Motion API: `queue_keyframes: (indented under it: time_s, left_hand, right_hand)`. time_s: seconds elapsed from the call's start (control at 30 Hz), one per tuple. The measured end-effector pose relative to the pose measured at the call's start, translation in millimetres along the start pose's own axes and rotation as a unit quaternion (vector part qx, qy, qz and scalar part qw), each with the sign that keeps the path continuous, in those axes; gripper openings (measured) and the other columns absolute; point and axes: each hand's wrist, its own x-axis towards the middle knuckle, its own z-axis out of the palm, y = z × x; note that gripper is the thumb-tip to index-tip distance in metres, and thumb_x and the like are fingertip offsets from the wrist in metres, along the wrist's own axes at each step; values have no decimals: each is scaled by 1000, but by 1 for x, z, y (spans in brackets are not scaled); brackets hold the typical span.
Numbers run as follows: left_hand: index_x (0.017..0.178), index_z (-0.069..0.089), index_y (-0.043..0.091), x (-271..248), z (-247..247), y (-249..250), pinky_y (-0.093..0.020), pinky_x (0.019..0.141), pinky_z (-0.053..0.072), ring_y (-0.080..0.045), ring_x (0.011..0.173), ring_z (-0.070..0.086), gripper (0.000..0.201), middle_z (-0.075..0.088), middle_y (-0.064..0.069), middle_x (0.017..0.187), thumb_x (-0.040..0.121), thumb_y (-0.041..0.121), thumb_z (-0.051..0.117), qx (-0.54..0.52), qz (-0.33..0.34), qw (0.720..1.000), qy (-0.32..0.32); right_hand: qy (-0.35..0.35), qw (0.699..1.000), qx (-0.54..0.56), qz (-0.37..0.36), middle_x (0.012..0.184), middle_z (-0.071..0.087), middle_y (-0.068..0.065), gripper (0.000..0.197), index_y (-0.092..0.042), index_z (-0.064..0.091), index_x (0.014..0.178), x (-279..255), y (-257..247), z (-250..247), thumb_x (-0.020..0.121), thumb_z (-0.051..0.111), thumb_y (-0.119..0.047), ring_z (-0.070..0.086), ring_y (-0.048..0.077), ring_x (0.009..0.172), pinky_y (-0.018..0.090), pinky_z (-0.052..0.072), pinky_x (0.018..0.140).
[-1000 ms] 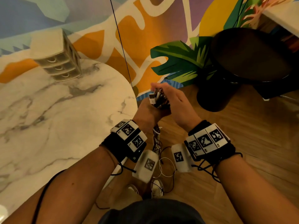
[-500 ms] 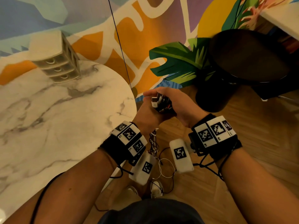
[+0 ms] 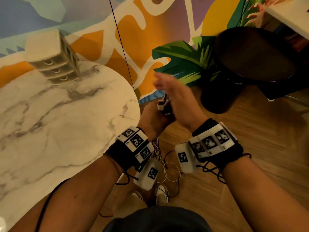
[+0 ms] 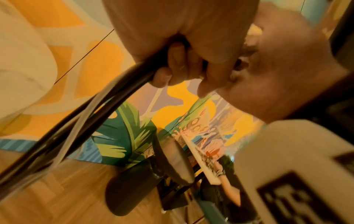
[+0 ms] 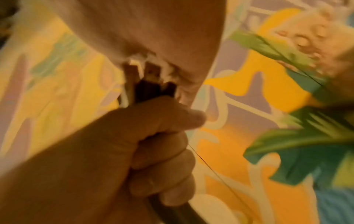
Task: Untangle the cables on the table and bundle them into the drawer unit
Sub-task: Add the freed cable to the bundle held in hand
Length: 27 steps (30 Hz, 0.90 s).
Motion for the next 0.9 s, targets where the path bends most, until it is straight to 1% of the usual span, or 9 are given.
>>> queue_keyframes:
  time_s: [0.07,0.13,0.23,0.3,0.37,0.43,0.57,0.73,0.9]
  left_hand:
    - [101,67,2,3,-4,7,-23,72,50,-7,74,63,21,69,-15,82,81,6,69,-37,-6,999,27]
    - [88,67,6,7,-11,23,-13,53,43,3,51,54,12,61,-15,64,80,-2,67,-147,6,989,32]
    - [56,56,25,18,-20,34,-20,42,33,-6,37,39,39,44,7,41,80,-6,62,-247,14,969,19]
    - [50,48,23,23,-18,39,-22,40,27,-9,35,31,42,38,8,41,81,-4,61,-275,13,961,-3]
    - [51,46,22,21,-14,41,-22,41,27,-9,35,30,41,37,7,40,80,-3,61,-289,21,957,-9]
    - [56,46,20,16,-11,38,-23,44,30,-8,37,33,39,39,9,42,80,-5,62,-277,29,960,7]
    - [66,51,17,10,-7,19,-26,54,38,-7,47,41,30,49,5,58,77,-8,63,-218,9,974,54]
    - [76,53,14,7,-6,14,-21,54,37,-3,52,41,30,49,-1,73,75,-17,53,-205,-25,977,57]
    - [83,54,9,8,-13,10,-26,57,36,0,56,45,28,48,-7,83,75,-17,49,-207,-50,977,30]
  right_hand:
    - [89,979,180,23,116,63,8,38,-22,55,119,4,7,-13,97,25,-27,61,17,106,25,49,91]
    - [137,955,251,74,100,67,9,32,-18,61,109,1,25,-13,90,35,-13,65,17,92,28,51,78]
    - [-13,985,116,125,91,65,7,27,-17,62,91,-23,46,11,82,43,0,61,8,75,20,48,65]
    - [-61,985,88,134,75,61,6,17,-11,57,74,-32,53,27,83,51,2,58,10,65,24,49,63]
    - [1,987,70,146,54,49,0,28,-8,47,61,-30,57,34,88,54,-8,45,12,49,30,39,52]
    - [47,985,36,164,44,36,-8,42,-13,37,54,-26,62,35,93,51,-16,29,7,40,21,27,44]
    - [13,987,-20,159,53,43,6,43,-1,46,60,-34,74,41,95,50,-26,32,16,46,32,27,49]
    - [4,985,-16,174,46,35,-5,43,-17,40,54,-38,75,42,95,50,-23,25,8,40,26,21,45]
    - [-2,981,3,192,36,33,-12,46,-22,37,51,-42,74,44,95,51,-24,25,6,35,21,23,43]
